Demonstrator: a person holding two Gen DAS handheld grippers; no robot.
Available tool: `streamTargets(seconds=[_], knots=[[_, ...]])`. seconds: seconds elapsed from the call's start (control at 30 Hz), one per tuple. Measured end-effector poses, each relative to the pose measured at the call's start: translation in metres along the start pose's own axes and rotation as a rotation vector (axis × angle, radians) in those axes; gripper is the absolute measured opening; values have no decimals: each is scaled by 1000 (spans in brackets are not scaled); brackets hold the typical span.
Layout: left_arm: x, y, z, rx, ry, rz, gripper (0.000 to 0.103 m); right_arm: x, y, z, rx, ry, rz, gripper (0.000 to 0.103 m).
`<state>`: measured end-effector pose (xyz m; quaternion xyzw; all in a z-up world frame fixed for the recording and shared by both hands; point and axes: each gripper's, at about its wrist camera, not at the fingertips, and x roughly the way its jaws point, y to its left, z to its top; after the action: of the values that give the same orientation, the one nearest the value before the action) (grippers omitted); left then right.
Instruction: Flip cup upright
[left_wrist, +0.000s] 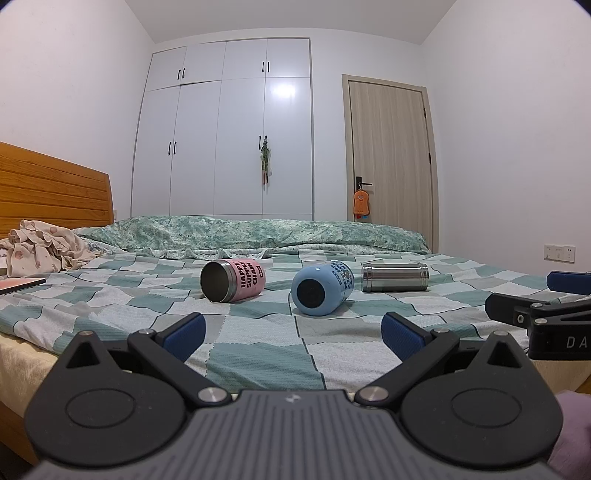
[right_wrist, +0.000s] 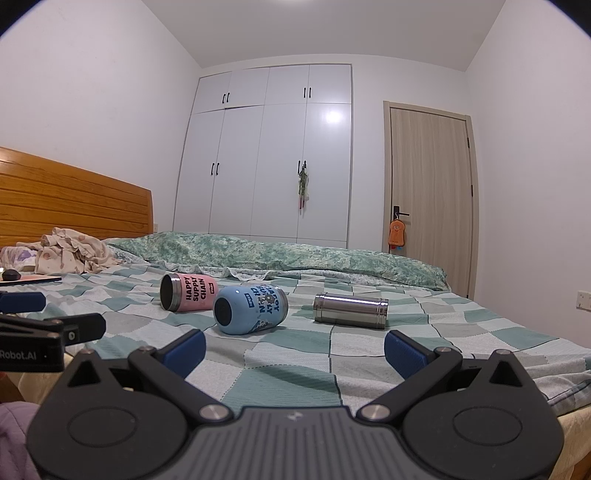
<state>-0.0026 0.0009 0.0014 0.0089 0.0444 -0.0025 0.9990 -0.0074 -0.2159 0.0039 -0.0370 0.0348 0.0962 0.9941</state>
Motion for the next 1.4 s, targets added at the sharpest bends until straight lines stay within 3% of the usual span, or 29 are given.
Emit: streamTargets(seconds=[0.43, 0.73, 1.1, 1.23, 1.4], knots=[[1, -2, 2, 8, 7, 3, 103, 0, 0, 2, -3, 6, 6, 103], [17, -1, 34, 64, 52, -2, 103, 20, -5, 25, 4, 4, 46, 103], [90, 13, 89, 197, 133, 25, 103, 109, -6, 65, -31, 21, 131, 103], [128, 23, 105, 226, 212, 24, 103, 151, -5, 78, -42, 40, 174, 103], [180, 34, 123, 305, 295, 74, 103, 213, -4, 93, -44, 94, 256, 103]])
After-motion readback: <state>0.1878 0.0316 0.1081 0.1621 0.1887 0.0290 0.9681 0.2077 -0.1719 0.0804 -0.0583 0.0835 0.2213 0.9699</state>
